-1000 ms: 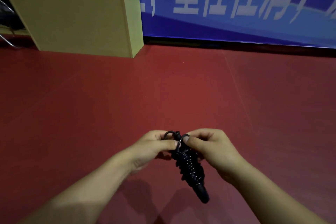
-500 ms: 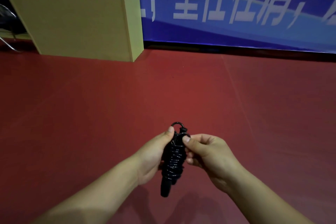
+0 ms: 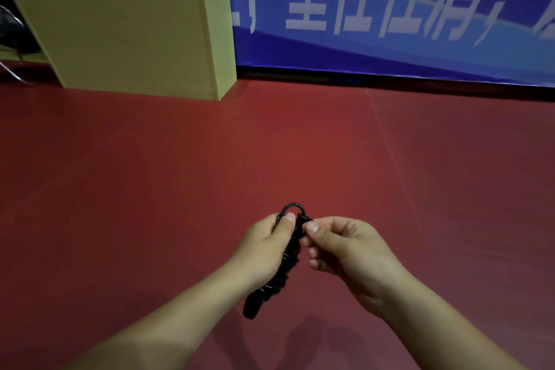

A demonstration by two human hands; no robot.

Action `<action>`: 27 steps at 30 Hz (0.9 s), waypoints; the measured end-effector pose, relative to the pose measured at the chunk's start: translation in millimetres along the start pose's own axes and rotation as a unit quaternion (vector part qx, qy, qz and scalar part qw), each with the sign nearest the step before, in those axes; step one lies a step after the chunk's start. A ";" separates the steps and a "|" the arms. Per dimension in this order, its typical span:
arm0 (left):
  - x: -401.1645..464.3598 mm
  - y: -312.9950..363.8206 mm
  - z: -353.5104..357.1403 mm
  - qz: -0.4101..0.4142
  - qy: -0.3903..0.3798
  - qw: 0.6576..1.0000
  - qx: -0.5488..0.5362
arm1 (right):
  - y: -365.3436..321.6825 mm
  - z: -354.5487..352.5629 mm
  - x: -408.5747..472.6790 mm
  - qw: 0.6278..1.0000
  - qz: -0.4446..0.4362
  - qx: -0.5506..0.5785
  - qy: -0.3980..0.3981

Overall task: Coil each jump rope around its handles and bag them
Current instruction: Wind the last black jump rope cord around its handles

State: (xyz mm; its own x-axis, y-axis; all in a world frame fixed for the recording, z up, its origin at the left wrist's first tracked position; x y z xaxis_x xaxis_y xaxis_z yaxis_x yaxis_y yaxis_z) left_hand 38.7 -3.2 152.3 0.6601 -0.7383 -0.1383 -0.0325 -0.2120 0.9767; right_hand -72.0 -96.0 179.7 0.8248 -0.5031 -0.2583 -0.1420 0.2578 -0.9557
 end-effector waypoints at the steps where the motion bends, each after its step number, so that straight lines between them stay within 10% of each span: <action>1: 0.2 0.1 -0.3 0.012 0.003 0.999 0.033 | -0.3 -1.0 0.6 1.000 -0.016 -0.022 0.012; 27: -18.0 11.5 8.1 0.085 -0.075 0.991 0.074 | -4.5 -19.3 6.3 0.955 -0.165 -0.205 0.134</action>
State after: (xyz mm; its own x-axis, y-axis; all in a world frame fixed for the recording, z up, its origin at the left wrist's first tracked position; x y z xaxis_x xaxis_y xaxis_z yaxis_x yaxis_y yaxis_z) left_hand 20.4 2.5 164.7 0.5167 -0.8561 -0.0080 -0.2510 -0.1604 0.9546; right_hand -76.7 -116.2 179.6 0.6994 -0.7086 0.0930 -0.1454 -0.2685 -0.9522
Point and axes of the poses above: each hand's wrist, its own x-axis towards the middle knuckle, its own z-axis out of the palm, y = z × x, the point moved 3 cm from there along x, towards the middle knuckle, and after that the axes turned 5 degrees about -x, right-handed, at the moved point
